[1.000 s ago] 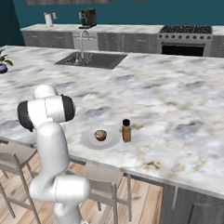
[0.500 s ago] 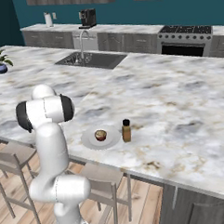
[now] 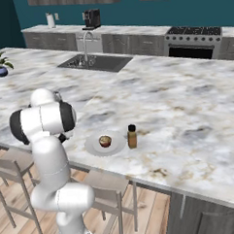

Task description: Take the cinnamon bottle from the cabinet and place it on the dining table, next to the plate with the cupcake. Then take the chocolate from the dining counter and place it on the cupcake plate.

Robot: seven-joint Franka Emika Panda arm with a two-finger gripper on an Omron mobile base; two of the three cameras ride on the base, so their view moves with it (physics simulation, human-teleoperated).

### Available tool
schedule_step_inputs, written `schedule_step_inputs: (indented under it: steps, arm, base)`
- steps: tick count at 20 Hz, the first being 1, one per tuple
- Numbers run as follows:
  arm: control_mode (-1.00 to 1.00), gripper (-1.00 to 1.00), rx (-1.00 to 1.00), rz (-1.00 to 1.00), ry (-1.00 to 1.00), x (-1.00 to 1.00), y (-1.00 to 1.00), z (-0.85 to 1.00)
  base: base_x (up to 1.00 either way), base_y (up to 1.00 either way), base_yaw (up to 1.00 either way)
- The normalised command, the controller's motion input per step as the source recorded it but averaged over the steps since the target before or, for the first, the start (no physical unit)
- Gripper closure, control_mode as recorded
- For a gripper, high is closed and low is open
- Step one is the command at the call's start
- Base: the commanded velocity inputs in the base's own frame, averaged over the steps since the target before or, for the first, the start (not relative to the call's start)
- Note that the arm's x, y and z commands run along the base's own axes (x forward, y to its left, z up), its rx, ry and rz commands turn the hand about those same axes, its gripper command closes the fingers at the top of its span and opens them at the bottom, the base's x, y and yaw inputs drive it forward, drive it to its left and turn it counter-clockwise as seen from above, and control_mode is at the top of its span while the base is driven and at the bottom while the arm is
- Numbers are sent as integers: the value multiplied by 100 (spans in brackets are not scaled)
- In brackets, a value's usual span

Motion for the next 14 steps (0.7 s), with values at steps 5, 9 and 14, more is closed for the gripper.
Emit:
schedule_step_inputs:
  steps: [5,9,14]
  arm:
    - [-100,100,2,10,-2,-12,-63,24]
    - [-100,100,0,12,-3,-8,-68,13]
    - [-100,100,0,12,-3,4,-54,10]
  base:
    - [0,0,0]
    - [0,0,0]
    - [0,0,0]
